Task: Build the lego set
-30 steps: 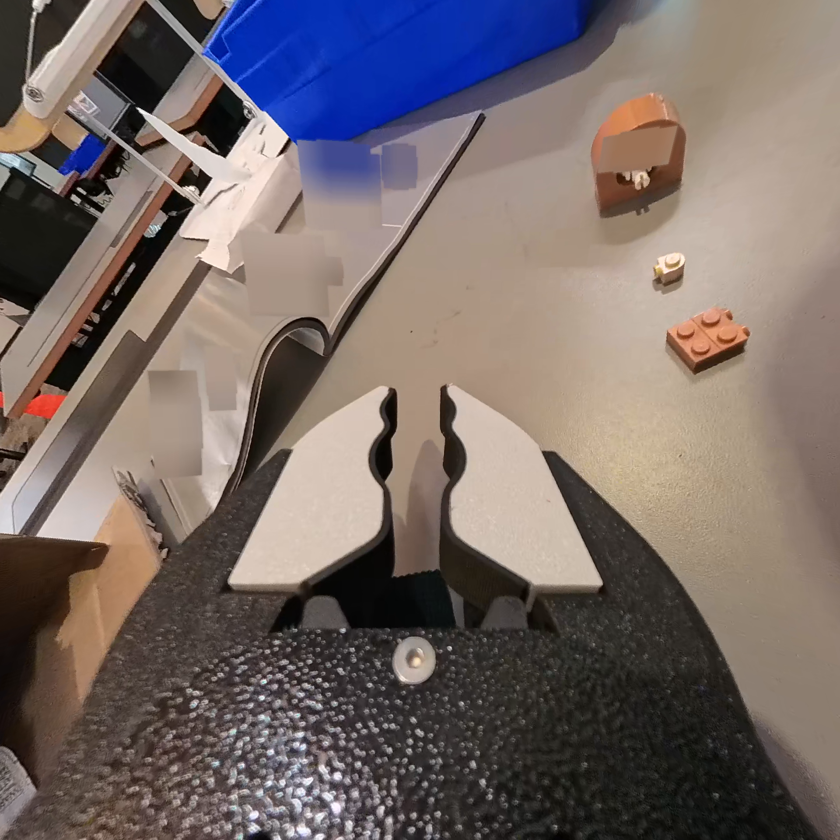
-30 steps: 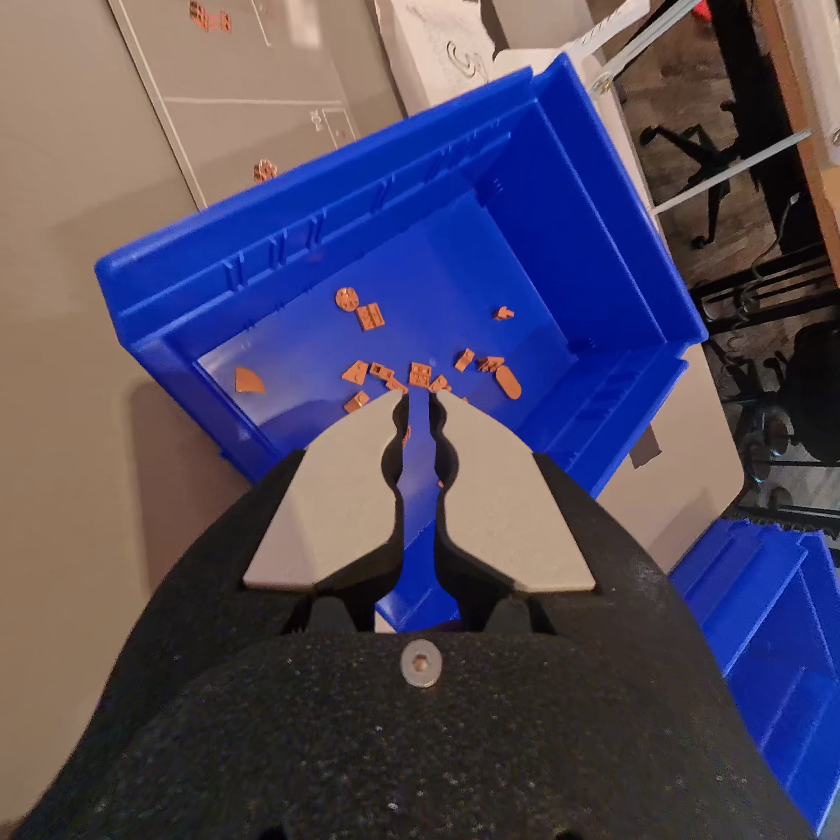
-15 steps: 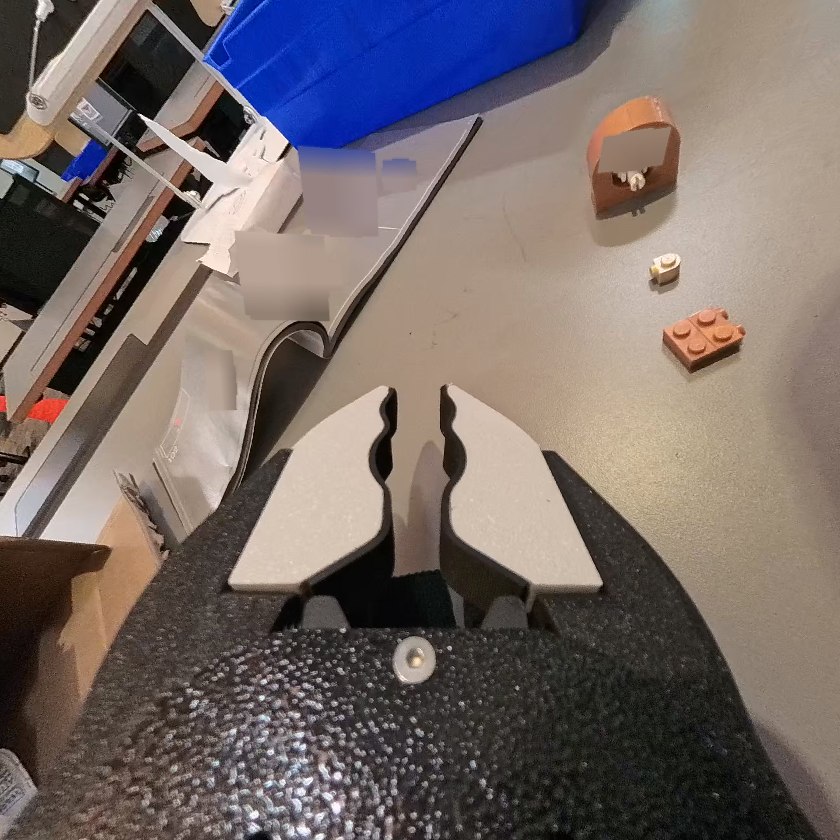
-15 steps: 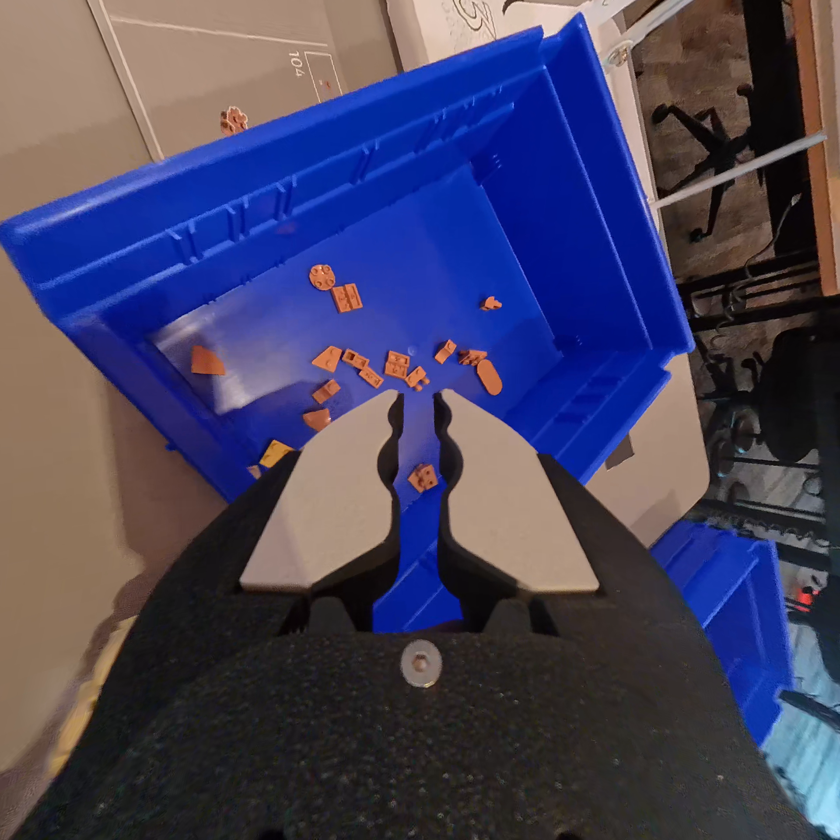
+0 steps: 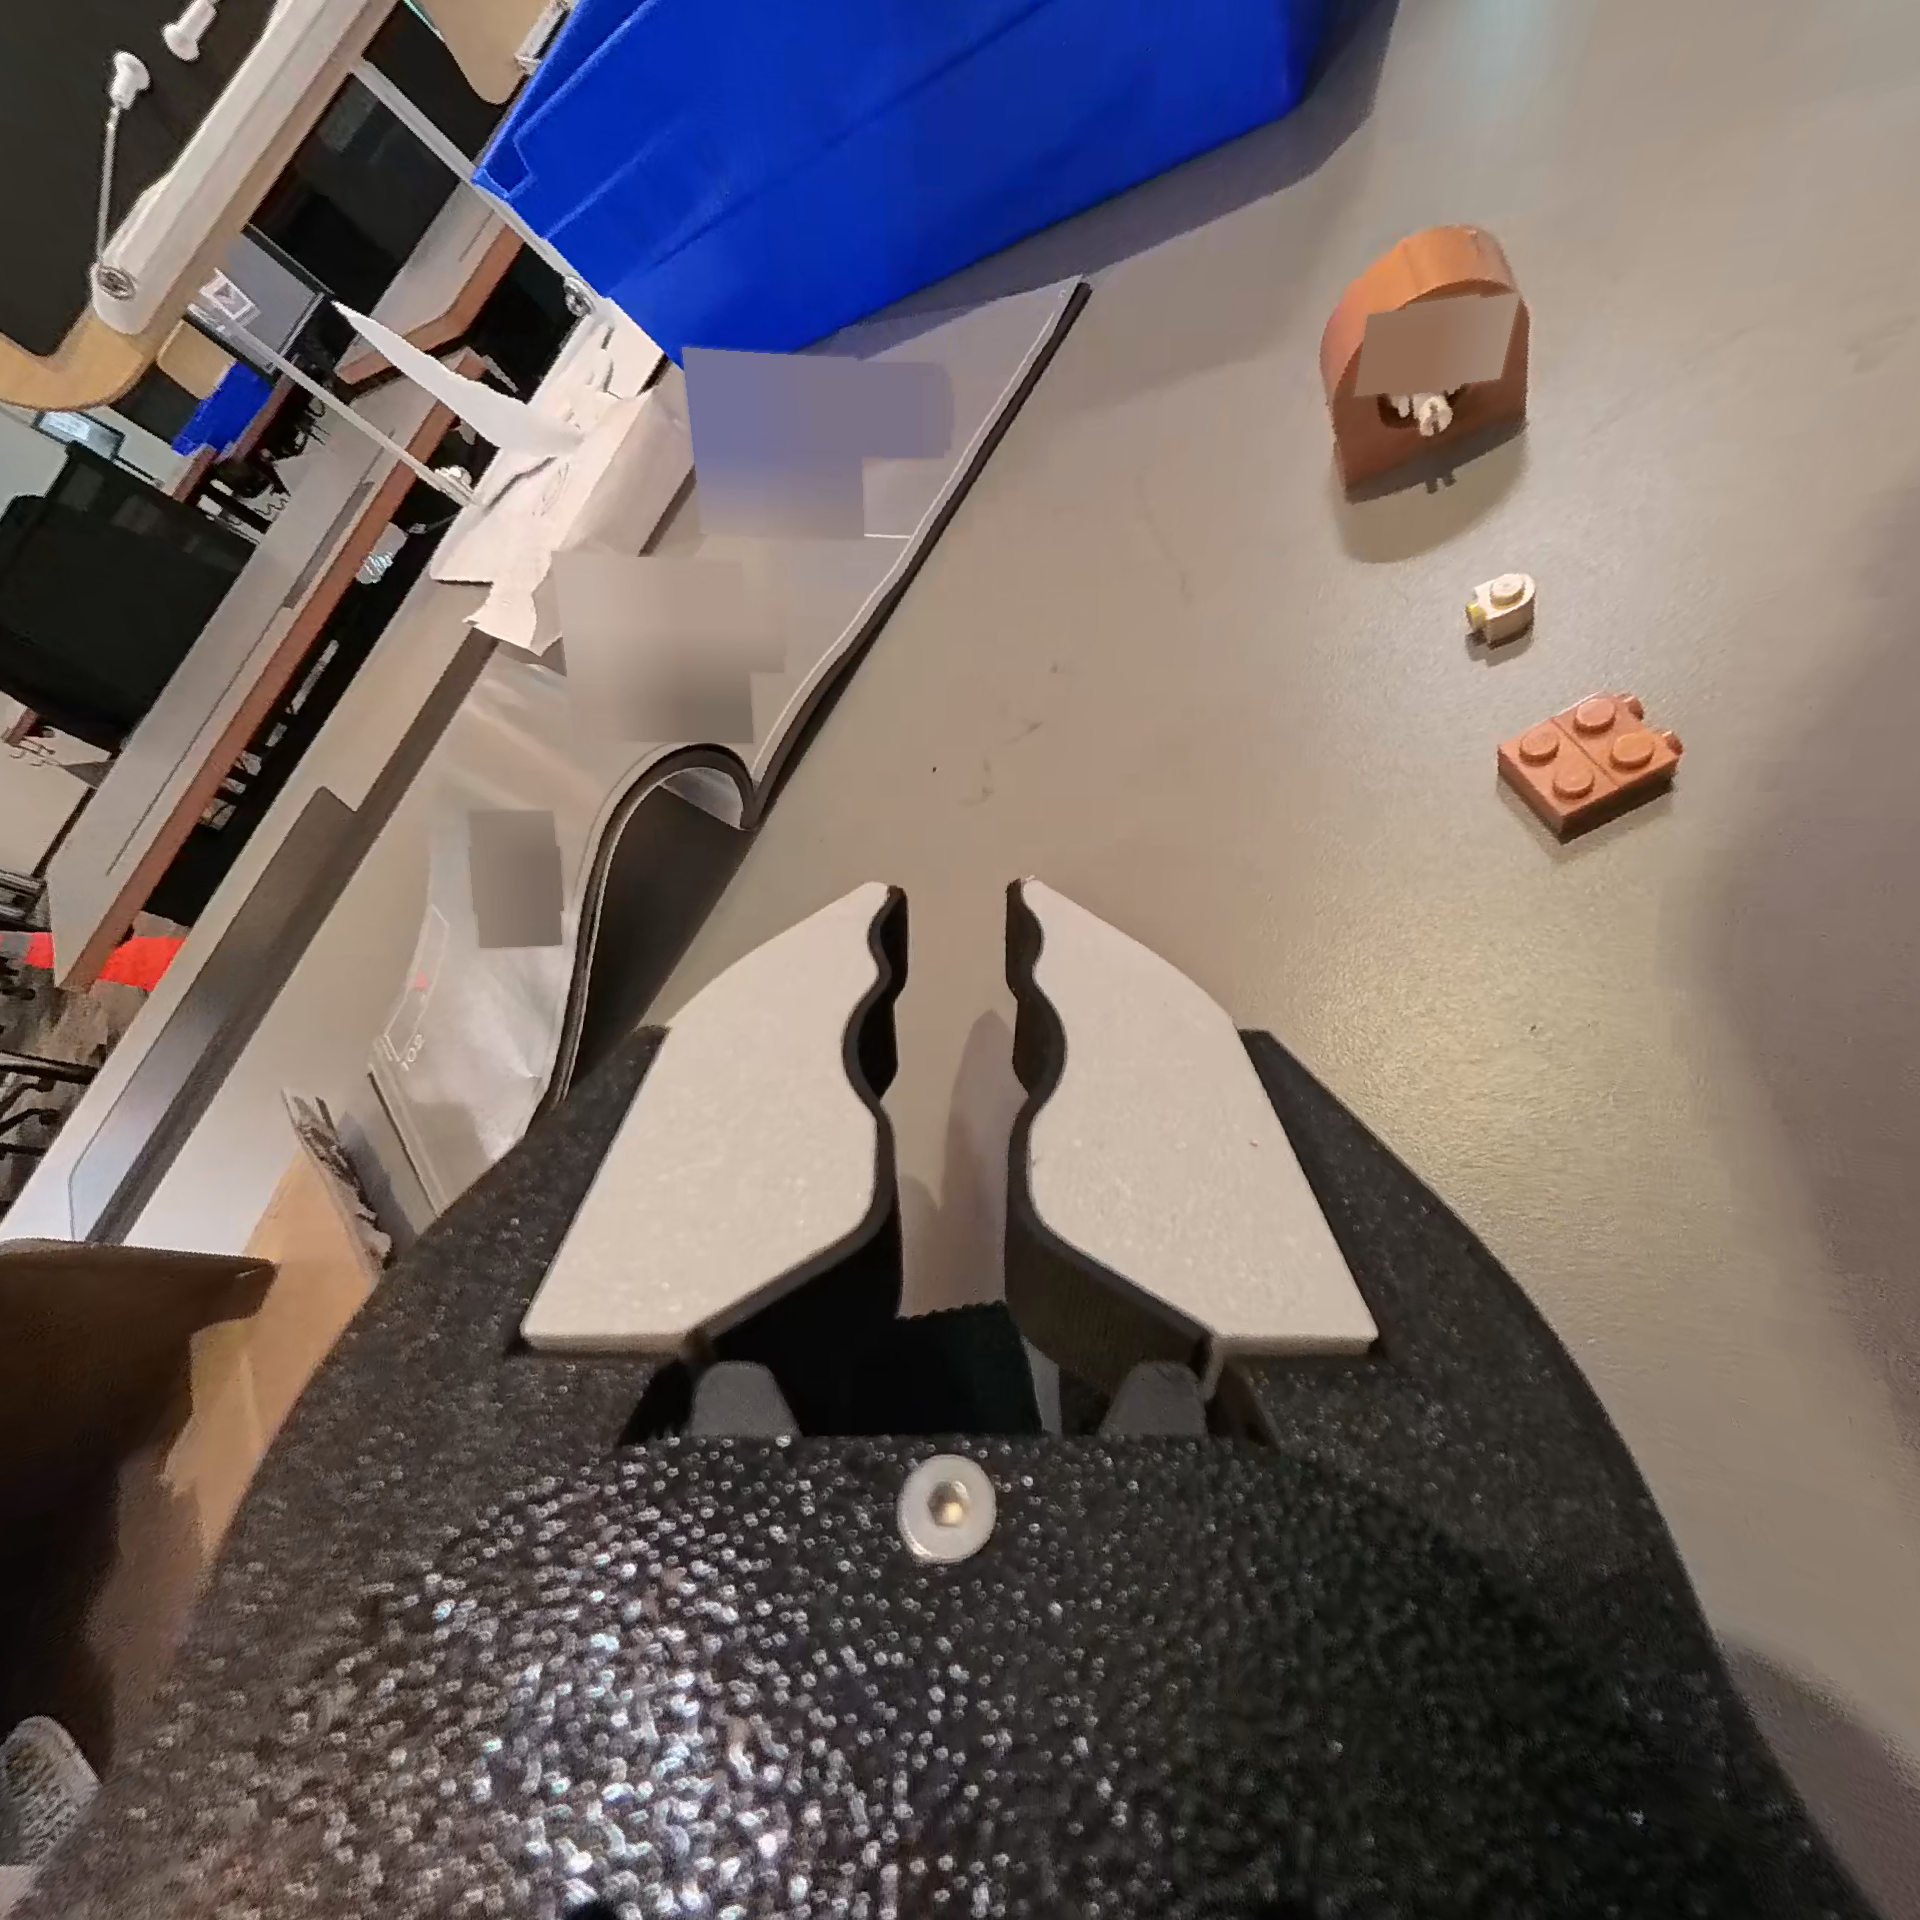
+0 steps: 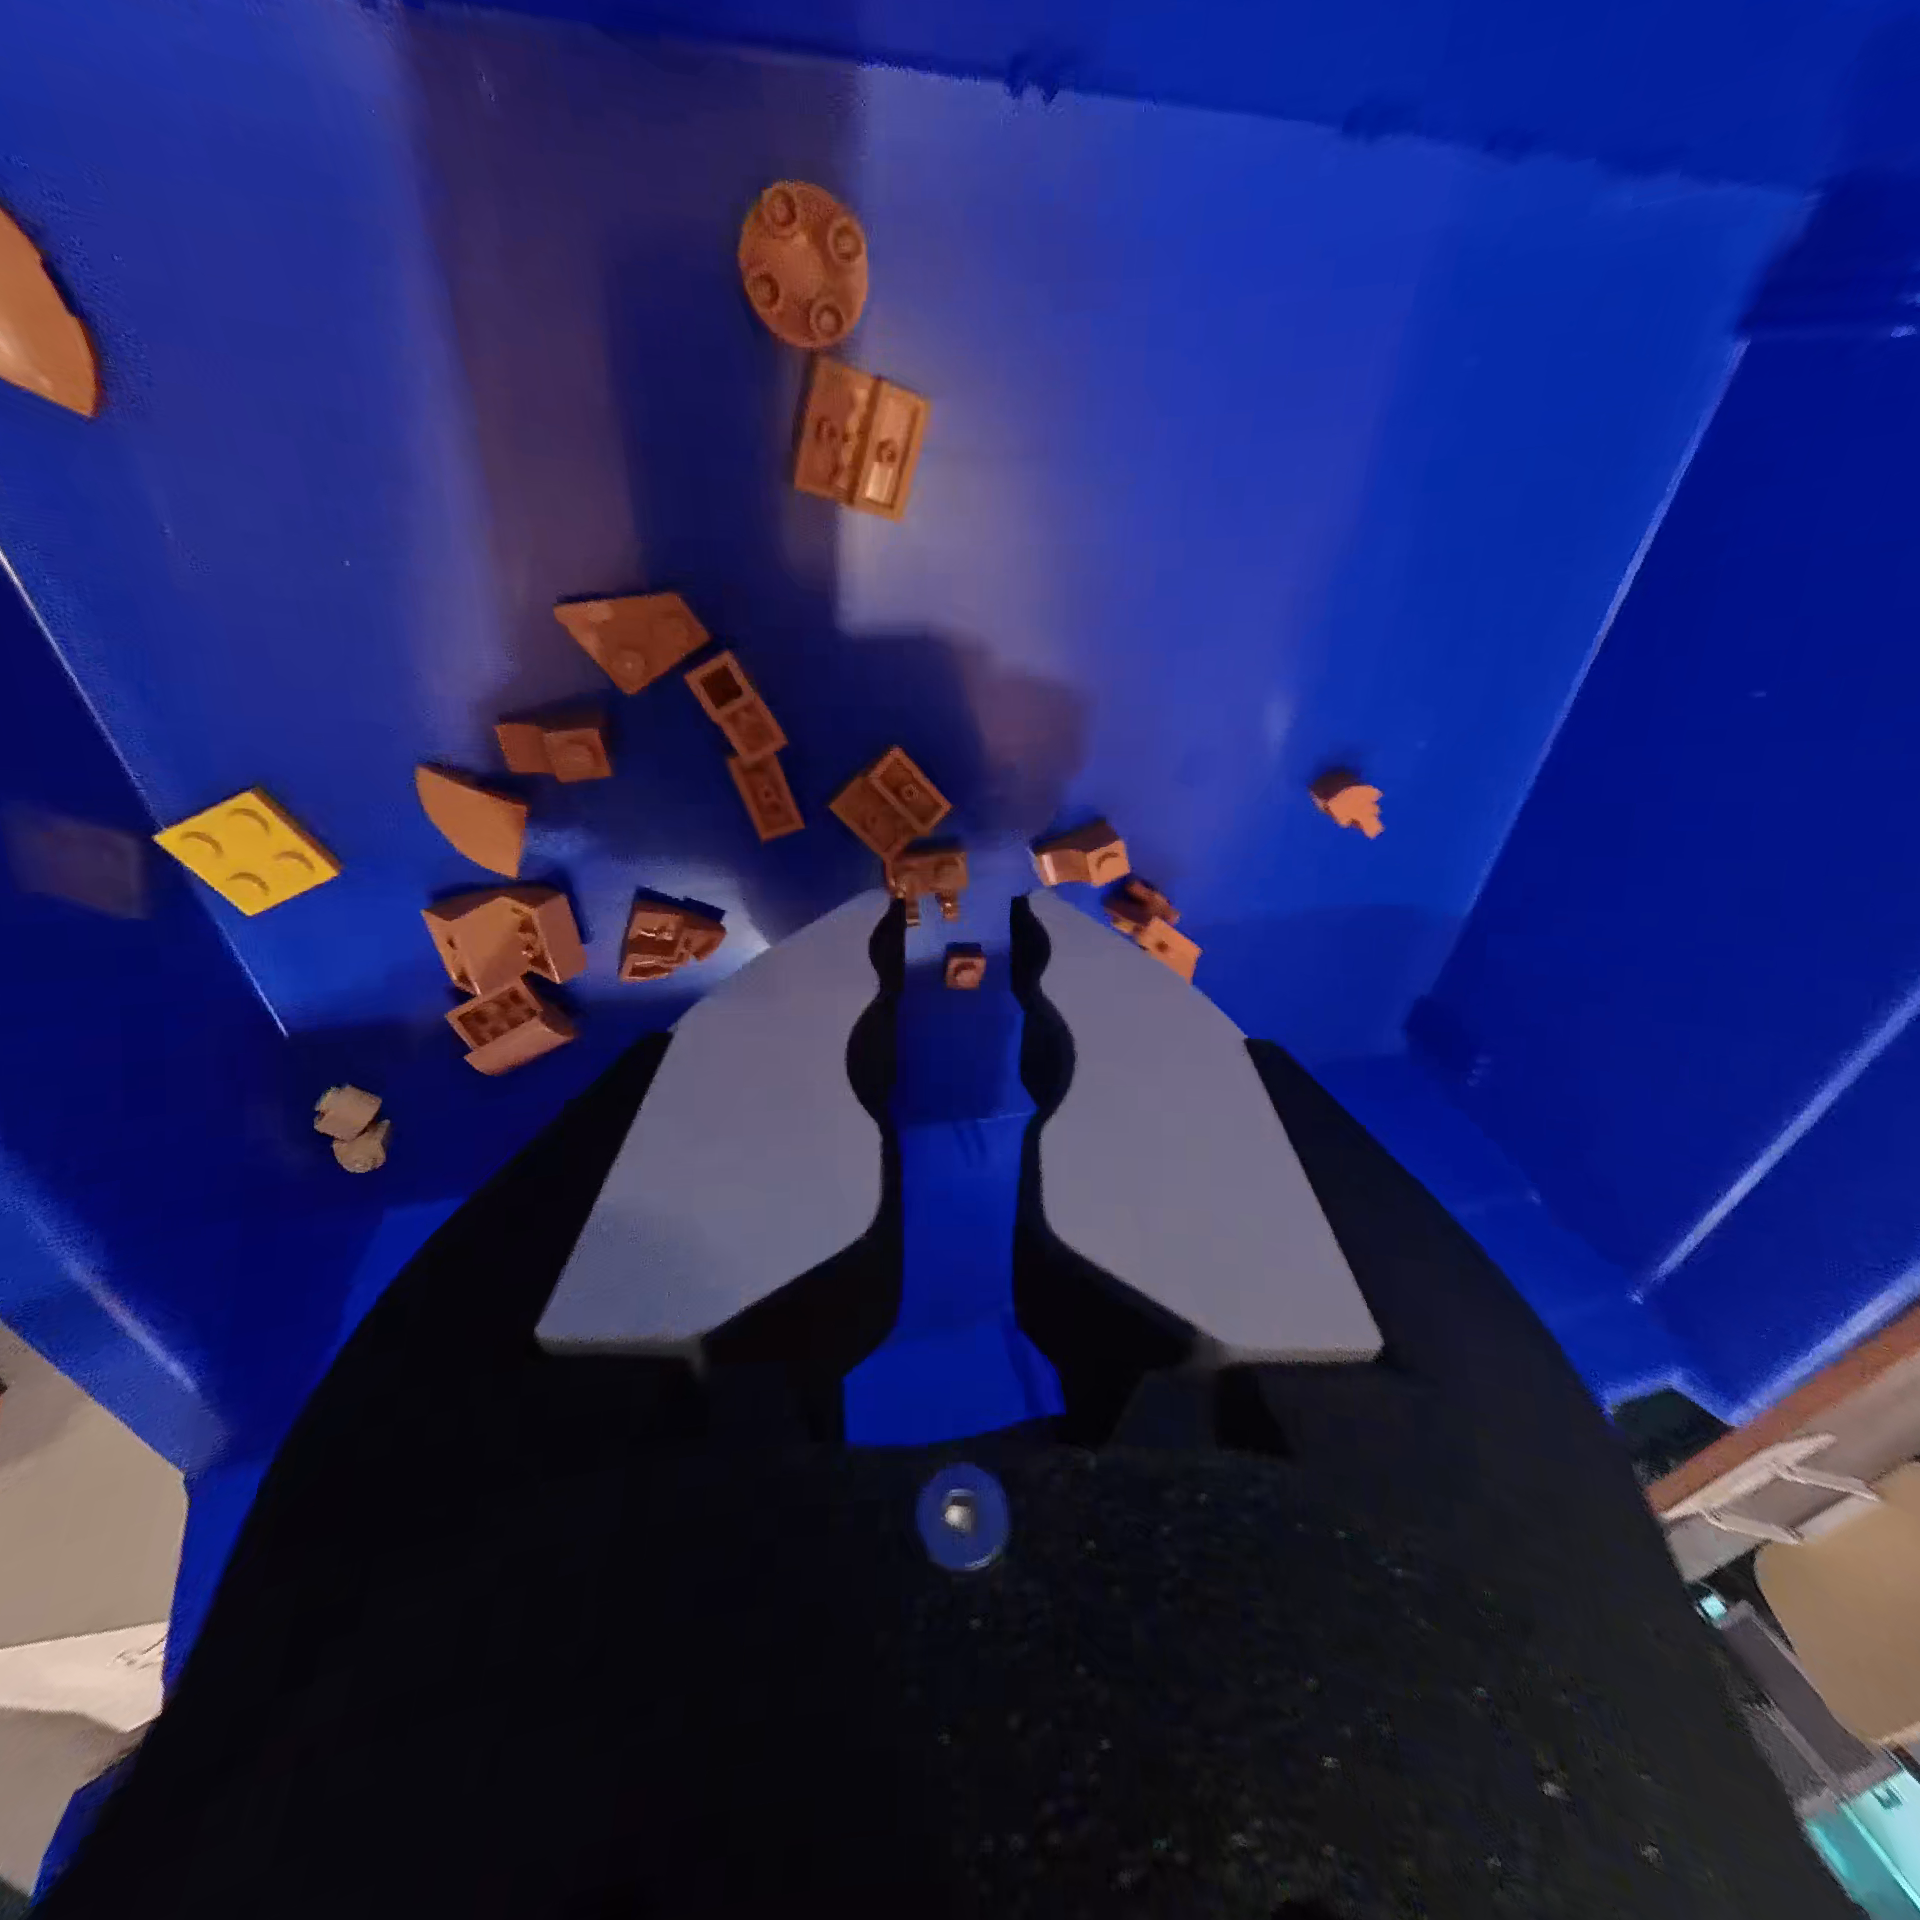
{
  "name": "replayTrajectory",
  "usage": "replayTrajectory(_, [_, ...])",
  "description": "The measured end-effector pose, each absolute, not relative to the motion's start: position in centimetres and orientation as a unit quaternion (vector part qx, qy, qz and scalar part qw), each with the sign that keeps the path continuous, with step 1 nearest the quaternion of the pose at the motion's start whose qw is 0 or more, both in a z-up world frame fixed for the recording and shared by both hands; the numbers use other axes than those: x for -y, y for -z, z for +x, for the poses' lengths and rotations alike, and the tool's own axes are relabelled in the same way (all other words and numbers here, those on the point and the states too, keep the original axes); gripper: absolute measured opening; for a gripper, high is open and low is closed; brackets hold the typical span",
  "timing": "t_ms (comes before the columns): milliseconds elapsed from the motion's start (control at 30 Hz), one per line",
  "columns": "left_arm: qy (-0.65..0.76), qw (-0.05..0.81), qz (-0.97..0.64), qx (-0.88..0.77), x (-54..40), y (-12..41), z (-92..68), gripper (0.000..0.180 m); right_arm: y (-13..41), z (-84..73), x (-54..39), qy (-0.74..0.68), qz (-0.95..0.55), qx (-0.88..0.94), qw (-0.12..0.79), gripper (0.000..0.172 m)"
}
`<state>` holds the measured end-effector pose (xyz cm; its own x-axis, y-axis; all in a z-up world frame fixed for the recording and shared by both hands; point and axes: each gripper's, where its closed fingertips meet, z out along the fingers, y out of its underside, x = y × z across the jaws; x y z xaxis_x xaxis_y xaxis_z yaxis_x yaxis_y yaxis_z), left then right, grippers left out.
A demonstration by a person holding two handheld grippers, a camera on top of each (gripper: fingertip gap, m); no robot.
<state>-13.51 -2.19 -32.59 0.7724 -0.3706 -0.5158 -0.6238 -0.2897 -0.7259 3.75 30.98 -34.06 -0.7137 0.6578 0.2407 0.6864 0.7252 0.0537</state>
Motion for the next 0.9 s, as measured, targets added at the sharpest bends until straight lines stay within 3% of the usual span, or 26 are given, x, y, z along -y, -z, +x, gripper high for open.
replayTrajectory(600, [-0.126, 0.509, -0.79, -0.316, 2.4, 32.5, -13.5, 0.017, 35.6, 4.5, -31.3, 0.088, -0.392, 0.916, 0.009, 0.014])
replayTrajectory(900, [-0.125, 0.513, -0.79, -0.311, 2.7, 32.4, -13.6, 0.017, 34.9, 4.7, -31.0, 0.092, -0.381, 0.919, 0.039, 0.014])
